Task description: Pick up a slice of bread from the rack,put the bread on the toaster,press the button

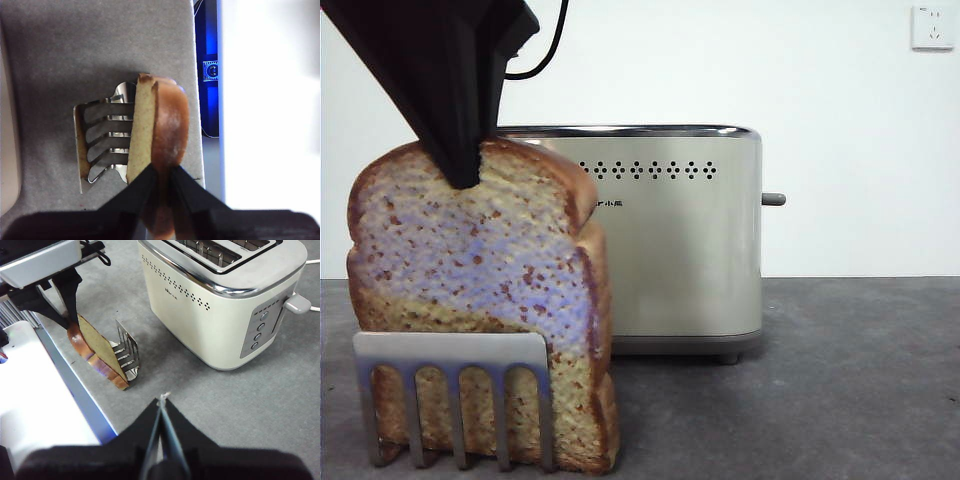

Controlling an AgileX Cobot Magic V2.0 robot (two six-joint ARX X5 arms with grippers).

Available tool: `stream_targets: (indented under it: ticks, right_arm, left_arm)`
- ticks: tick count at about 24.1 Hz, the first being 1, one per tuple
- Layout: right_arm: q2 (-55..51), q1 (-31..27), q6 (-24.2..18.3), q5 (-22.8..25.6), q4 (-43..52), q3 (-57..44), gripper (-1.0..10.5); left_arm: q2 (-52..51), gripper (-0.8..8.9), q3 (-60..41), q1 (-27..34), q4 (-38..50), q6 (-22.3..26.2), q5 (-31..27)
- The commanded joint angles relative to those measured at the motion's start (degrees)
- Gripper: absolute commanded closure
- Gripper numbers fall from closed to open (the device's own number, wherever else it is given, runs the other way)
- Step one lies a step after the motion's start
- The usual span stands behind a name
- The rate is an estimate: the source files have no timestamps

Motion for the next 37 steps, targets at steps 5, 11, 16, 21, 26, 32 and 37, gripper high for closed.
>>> stream_targets:
  ticks: [5,11,16,21,26,32,37]
  right_arm:
    - [0.0,0.1,-0.3,0.0,0.2,0.1,9.5]
    - [0.0,0.1,-0.2,0.0,0.1,0.1,9.5]
    - [0.0,0.1,-0.2,0.0,0.7,0.1,9.5]
    - [0.0,0.1,0.1,0.0,2.9,0.1,9.5]
    - [0.0,0.1,4.6,0.0,8.2,0.1,9.5]
    - [0.0,0.1,7.1,0.2,13.2,0.1,9.5]
    - [0.0,0.1,7.1,2.3,13.2,0.1,9.5]
  left_arm:
    - [0.6,8.22,0.2,-0.2,-0.3,-0.4,0.2]
    - [0.5,8.22,3.1,-0.2,-2.9,-0.4,-0.2]
    - [0.5,8.22,7.2,-0.2,-5.4,-0.4,-0.2]
    - [0.4,8.22,11.4,-0.2,-6.5,-0.9,-0.2]
    - [0.1,8.22,14.9,-0.2,-7.7,-2.4,-0.2]
    - [-0.9,8.22,17.0,-0.2,-7.7,-2.3,-0.6]
    - [-1.3,8.22,18.4,-0.2,-7.7,-2.3,-4.7]
